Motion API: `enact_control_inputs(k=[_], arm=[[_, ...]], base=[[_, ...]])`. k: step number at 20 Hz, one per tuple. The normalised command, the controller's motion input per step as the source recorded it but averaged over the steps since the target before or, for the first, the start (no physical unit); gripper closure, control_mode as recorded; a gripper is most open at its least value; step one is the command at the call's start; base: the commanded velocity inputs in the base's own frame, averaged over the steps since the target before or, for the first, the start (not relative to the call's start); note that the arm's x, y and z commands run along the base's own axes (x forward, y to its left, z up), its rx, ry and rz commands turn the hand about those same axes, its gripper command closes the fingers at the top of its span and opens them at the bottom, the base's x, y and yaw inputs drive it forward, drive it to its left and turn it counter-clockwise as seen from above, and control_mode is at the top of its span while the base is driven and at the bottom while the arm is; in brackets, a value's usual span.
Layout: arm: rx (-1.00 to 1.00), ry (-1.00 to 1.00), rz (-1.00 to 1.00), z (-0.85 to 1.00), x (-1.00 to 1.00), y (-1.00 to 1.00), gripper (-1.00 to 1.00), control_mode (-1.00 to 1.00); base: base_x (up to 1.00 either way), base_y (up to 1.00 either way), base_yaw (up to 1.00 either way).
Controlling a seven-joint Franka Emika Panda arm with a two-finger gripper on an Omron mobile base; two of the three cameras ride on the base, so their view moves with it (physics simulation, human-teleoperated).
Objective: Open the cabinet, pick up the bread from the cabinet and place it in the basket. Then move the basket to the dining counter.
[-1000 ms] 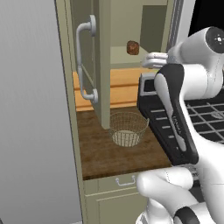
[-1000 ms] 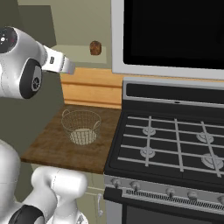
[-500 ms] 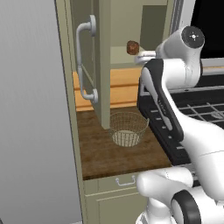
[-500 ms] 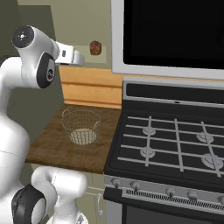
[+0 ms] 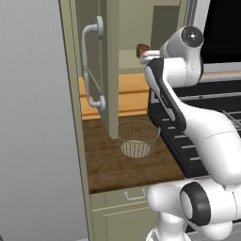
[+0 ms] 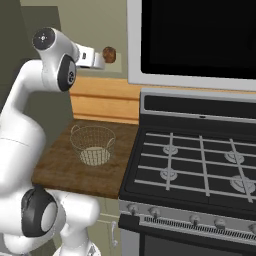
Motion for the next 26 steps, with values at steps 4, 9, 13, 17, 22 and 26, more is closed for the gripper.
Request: enact_control_inputs(k=[4, 9, 13, 17, 22, 26], arm=[[0.00, 0.00, 0.00, -0.02, 0.57, -0.03, -1.00, -1.00], [0.00, 0.00, 0.00, -0.05, 0.55, -0.08, -1.00, -1.00], [0.00, 0.00, 0.00, -0.10, 0.57, -0.06, -1.00, -1.00], [0.00, 0.00, 0.00, -0.08, 0.56, -0.01, -1.00, -1.00], [0.00, 0.00, 0.00, -0.03, 0.52, 0.00, -1.00, -1.00], [0.00, 0.00, 0.00, 0.00, 0.49, 0.00, -1.00, -1.00]], base=[[0.00, 0.00, 0.00], [0.00, 0.00, 0.00], [0.00, 0.00, 0.00], [0.00, 0.00, 0.00], [0.00, 0.00, 0.00], [0.00, 0.00, 0.00]])
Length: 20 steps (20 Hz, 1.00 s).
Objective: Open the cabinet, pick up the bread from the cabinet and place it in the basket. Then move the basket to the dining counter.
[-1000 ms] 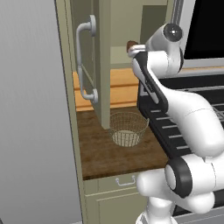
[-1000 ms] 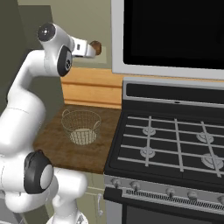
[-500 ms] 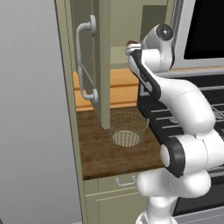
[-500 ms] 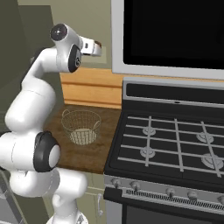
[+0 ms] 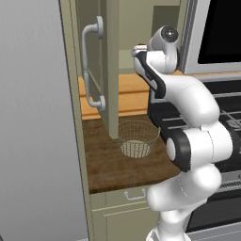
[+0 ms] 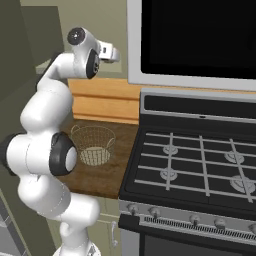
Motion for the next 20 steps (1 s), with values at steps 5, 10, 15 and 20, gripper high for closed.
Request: enact_control_inputs(k=[5, 10, 15, 20], arm=[[0.00, 0.00, 0.00, 0.00, 0.43, 0.00, -1.00, -1.00], [0.00, 0.00, 0.00, -0.03, 0.35, 0.00, -1.00, -1.00], [0.00, 0.00, 0.00, -0.06, 0.35, 0.00, -1.00, -1.00], [0.00, 0.00, 0.00, -0.06, 0.35, 0.00, -1.00, -1.00]], base=[[0.00, 0.00, 0.00], [0.00, 0.00, 0.00], [0.00, 0.00, 0.00], [0.00, 0.00, 0.00]])
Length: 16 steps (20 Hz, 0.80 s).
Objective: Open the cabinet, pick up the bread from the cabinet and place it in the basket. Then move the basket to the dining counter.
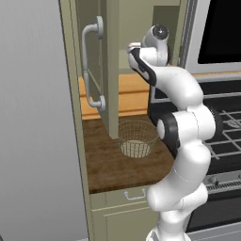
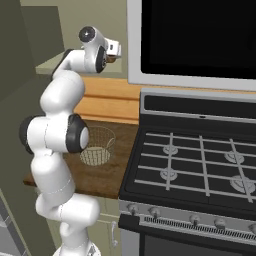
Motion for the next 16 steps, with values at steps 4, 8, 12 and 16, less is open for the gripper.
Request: enact_control_inputs(k=[4, 8, 12, 16], arm=[[0.00, 0.00, 0.00, -0.02, 0.19, 0.00, -1.00, -1.00], [0.00, 0.00, 0.00, 0.00, 0.00, 0.00, -1.00, -1.00], [0.00, 0.00, 0.00, 0.00, 0.00, 0.00, 1.00, -1.00], [0.00, 0.00, 0.00, 0.00, 0.00, 0.00, 1.00, -1.00]], base=[[0.00, 0.00, 0.00], [0.00, 0.00, 0.00], [0.00, 0.00, 0.00], [0.00, 0.00, 0.00]])
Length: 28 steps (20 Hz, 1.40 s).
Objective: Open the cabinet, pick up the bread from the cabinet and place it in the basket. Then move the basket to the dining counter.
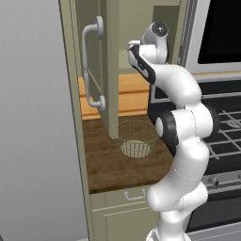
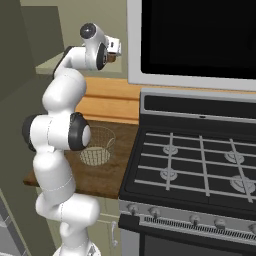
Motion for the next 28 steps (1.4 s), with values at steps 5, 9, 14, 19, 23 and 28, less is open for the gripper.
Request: enact_control_inputs(k=[5, 9, 14, 19, 23, 28], arm=[[0.00, 0.00, 0.00, 0.00, -0.24, 0.02, 1.00, -1.00], [0.00, 0.00, 0.00, 0.00, -1.00, 0.11, 1.00, -1.00], [0.00, 0.00, 0.00, 0.00, -1.00, 0.03, 1.00, -1.00], [0.01, 0.00, 0.00, 0.00, -1.00, 0.00, 1.00, -1.00], [0.03, 0.02, 0.00, 0.00, -1.00, 0.04, 1.00, -1.00], [0.06, 0.16, 0.00, -0.14, -1.00, 0.07, 1.00, -1.00]], base=[[0.00, 0.00, 0.00], [0.00, 0.00, 0.00], [0.00, 0.00, 0.00], [0.00, 0.00, 0.00], [0.00, 0.00, 0.00], [0.00, 0.00, 0.00]])
